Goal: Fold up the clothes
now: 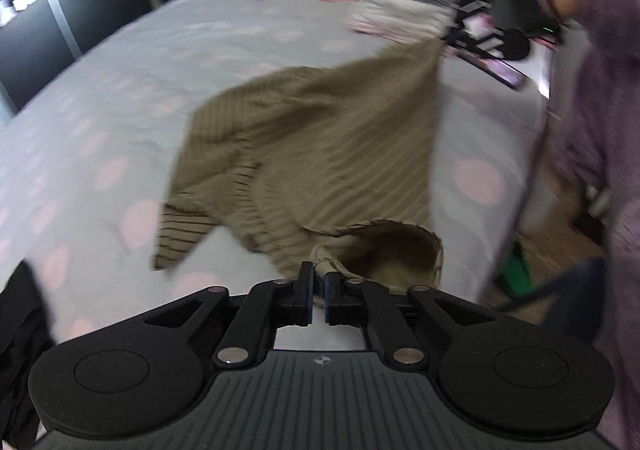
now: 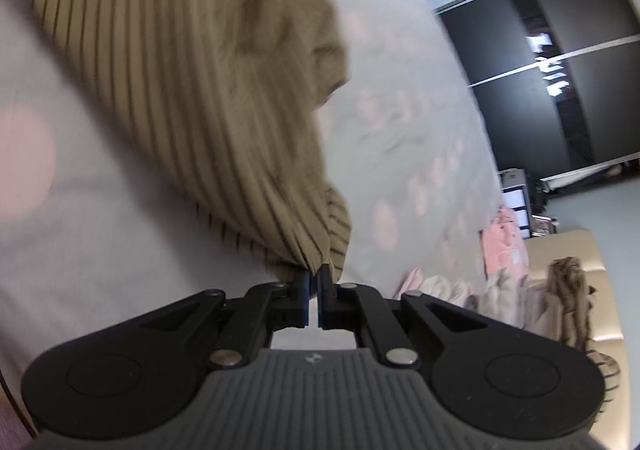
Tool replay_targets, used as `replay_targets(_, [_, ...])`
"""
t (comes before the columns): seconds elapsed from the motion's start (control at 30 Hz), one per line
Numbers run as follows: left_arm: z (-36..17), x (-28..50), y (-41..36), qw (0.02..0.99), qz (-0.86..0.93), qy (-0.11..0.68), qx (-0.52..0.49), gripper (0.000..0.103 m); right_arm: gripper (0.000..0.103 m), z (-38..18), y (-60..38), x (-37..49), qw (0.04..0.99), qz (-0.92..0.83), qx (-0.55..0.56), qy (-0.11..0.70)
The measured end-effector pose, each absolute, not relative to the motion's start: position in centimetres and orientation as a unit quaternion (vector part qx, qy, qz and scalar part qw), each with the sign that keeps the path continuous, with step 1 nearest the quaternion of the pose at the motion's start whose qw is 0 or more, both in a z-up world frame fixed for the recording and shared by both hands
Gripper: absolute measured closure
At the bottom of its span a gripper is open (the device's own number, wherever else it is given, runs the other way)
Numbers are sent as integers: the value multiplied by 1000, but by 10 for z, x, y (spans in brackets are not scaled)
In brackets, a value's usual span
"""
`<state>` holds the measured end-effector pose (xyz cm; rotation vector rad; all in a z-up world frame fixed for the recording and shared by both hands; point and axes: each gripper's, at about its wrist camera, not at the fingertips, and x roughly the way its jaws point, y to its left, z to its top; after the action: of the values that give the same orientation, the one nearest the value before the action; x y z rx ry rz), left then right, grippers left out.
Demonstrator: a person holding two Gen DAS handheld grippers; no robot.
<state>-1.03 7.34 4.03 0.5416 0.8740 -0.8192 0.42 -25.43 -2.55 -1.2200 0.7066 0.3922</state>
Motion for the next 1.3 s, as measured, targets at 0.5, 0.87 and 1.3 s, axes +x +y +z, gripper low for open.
replay_targets(0.5, [53,9,44,784,-442,399,174,55,99,-57,-278,11,721,197,-548,376])
replay_targets(0.87, [14,66,-28,791,-386,367,302,64,98,-60,-280,17,730,205,-533,374])
replay_targets(1.3, [-55,108,-88,706,-412,379,433,79,95,-65,-285,22,735,221,-523,370])
